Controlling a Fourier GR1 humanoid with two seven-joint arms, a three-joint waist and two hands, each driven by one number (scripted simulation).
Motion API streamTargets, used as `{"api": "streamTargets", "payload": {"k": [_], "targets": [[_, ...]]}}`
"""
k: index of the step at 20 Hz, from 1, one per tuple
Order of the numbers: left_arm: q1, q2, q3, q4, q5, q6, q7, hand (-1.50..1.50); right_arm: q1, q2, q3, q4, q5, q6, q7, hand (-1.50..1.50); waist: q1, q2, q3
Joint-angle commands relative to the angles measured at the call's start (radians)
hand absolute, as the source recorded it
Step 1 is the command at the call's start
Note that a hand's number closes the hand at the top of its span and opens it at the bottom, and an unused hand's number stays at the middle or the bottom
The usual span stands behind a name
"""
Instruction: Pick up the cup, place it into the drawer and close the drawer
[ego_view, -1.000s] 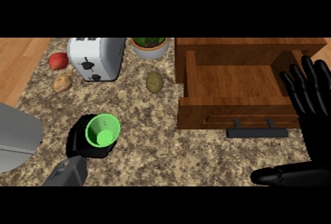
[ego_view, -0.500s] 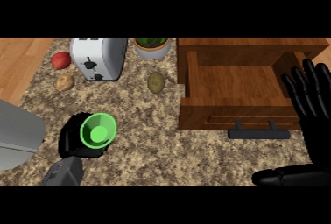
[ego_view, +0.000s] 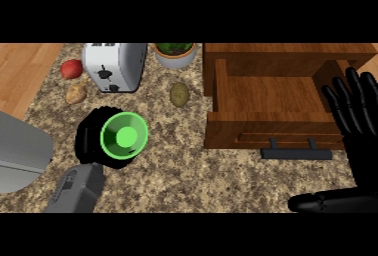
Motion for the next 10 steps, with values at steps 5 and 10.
{"api": "streamTargets", "payload": {"k": [5,10], "targets": [[-0.082,-0.067,-0.076,-0.321,0.035,0.125,0.313,1.50,-0.066,-0.023,-0.024,0.035,-0.016,0.001,0.025,-1.50,-0.007,0.004,-0.001],[-0.109,-0.078,-0.145,-0.437,0.034,0.234,0.404,1.50,-0.017,-0.044,-0.077,0.060,-0.058,0.052,-0.046,-1.50,-0.013,0.005,-0.001]]}}
